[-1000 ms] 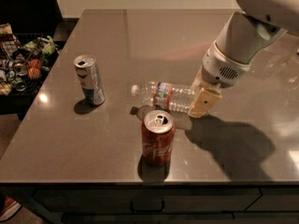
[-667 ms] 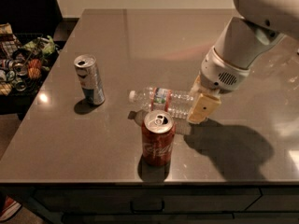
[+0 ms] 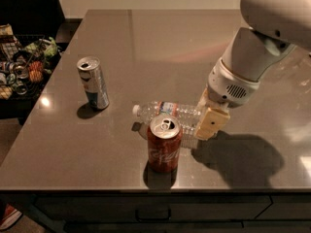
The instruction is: Move water bottle near coke can
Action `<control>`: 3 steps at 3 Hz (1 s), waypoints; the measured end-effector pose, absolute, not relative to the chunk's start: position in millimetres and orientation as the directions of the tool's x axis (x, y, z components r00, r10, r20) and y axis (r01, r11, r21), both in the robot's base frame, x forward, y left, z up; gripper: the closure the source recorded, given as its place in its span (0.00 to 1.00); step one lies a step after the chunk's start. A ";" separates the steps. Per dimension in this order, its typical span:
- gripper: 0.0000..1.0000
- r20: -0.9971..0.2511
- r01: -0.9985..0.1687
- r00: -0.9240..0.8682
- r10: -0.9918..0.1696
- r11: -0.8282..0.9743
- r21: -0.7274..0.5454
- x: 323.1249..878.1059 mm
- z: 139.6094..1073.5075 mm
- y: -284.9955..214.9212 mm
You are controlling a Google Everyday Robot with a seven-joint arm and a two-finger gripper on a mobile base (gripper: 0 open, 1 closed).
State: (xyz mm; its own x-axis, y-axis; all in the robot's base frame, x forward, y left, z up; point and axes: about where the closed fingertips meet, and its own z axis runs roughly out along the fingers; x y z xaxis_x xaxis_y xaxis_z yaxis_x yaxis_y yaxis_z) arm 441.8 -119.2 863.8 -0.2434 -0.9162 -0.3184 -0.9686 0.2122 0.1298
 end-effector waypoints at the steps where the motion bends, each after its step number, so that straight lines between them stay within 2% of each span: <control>1: 0.32 -0.315 -0.967 -0.248 -0.916 0.212 0.143 435.6 862.6 -120.1; 2: 0.08 -0.325 -0.965 -0.253 -0.911 0.216 0.148 432.6 861.2 -122.9; 3: 0.00 -0.327 -0.966 -0.252 -0.911 0.216 0.143 433.3 861.5 -121.9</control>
Offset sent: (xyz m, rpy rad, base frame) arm -0.0143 -0.0099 -0.0051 0.0241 0.0317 -0.0106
